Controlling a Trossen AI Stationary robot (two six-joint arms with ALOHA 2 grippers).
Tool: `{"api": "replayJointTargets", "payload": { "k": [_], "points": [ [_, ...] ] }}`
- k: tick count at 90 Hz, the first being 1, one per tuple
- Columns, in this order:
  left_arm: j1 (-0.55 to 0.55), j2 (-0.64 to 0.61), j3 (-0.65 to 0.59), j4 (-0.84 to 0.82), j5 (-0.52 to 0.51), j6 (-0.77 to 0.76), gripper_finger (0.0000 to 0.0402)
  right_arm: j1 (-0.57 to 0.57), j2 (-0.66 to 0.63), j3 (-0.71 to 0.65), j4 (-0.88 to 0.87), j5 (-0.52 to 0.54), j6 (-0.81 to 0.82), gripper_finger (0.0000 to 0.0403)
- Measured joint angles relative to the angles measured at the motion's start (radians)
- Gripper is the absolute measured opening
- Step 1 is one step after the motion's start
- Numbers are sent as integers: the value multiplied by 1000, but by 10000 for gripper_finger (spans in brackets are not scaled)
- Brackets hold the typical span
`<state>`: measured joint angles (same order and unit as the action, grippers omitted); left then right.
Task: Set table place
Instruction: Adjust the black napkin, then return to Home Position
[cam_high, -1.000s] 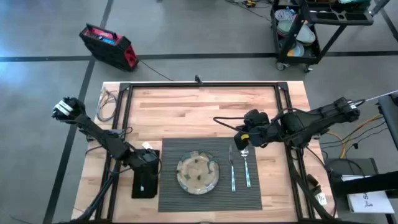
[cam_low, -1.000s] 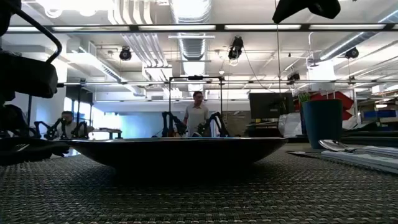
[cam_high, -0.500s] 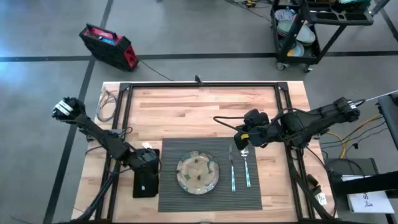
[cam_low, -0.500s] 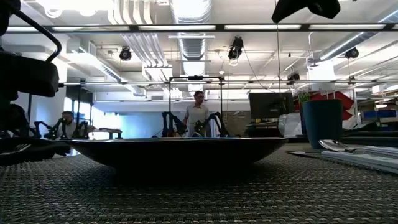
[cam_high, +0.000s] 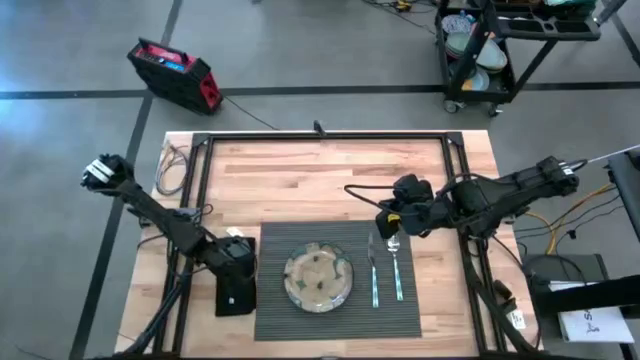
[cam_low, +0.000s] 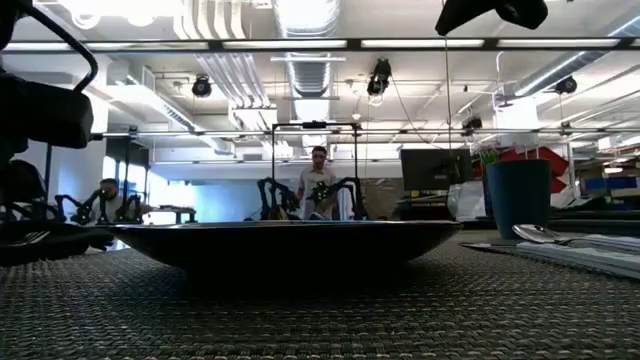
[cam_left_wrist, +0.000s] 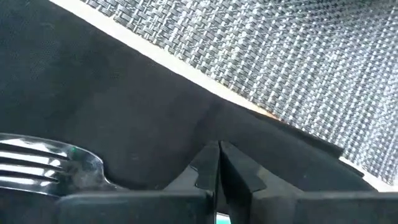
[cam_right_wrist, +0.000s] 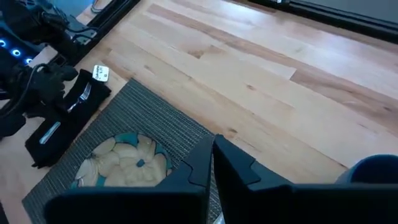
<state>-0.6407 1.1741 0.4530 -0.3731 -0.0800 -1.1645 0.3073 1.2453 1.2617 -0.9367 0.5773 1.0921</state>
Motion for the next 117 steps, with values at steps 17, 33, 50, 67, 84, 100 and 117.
{"api": "replayJointTargets", "payload": {
  "k": [17, 33, 50, 67, 84, 100, 117],
  "points": [
    [-9, -34, 0, 4, 26, 1, 0, 0, 0, 16, 3, -1, 0, 0],
    [-13, -132, 1, 6, 10, 4, 0, 0, 0, 81, 5, 2, -73, 0],
    [-13, -285, 2, 13, -137, 52, 0, 0, -1, 161, 4, 45, -199, 0],
    [-12, -443, 29, 34, -371, 220, 0, 0, -16, 251, 2, 102, -363, 0],
    [-5, -580, 135, 35, -583, 546, 0, 0, -117, 330, 0, 190, -473, 0],
    [-5, -711, 280, 35, -666, 824, 0, 0, -278, 353, 8, 220, -518, 0],
    [-5, -833, 433, 36, -674, 997, 0, 0, -423, 352, 62, 258, -599, 0]
  ]
}}
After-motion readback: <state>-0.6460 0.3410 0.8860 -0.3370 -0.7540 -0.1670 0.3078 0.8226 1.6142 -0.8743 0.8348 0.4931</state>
